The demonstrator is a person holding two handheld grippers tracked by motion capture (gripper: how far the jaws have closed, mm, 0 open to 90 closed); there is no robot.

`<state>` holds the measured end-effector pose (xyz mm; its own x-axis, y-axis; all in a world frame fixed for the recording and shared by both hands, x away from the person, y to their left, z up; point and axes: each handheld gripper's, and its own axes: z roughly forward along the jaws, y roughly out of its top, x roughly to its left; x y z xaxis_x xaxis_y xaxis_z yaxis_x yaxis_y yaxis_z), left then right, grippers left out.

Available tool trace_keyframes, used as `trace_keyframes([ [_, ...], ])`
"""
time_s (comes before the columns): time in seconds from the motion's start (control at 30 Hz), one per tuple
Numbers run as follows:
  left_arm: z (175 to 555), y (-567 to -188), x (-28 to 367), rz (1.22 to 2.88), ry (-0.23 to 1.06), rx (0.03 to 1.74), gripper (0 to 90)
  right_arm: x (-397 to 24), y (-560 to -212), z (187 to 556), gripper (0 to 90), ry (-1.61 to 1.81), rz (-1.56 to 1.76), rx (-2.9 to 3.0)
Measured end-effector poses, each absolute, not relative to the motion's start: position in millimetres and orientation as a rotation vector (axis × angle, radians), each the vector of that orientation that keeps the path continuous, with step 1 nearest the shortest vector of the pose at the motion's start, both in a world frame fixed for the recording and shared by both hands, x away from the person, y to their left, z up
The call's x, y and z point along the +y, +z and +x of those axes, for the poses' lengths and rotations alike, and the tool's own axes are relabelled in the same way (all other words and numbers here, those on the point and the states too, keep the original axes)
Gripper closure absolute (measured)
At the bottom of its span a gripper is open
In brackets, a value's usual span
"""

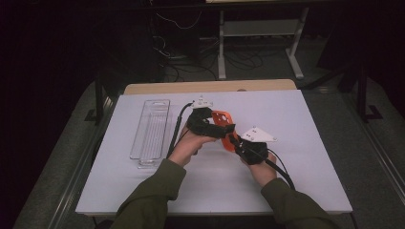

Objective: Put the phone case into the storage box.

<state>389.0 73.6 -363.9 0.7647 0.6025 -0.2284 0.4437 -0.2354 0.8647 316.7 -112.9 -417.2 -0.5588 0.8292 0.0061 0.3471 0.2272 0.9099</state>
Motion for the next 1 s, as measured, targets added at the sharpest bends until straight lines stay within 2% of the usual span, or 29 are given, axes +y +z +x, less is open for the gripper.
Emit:
trace_keyframes([
  [0.87, 390.1, -365.9, 67.2, 1.839, 0.192, 0.817, 0.0, -109.3, -418.6, 316.1, 80.6, 1.299, 1.067, 2.034],
  [1.0, 390.2, -364.9, 68.8, 1.832, 0.201, 0.816, 5.0, -108.6, -419.6, 316.3, 80.5, 1.294, 1.064, 2.044],
])
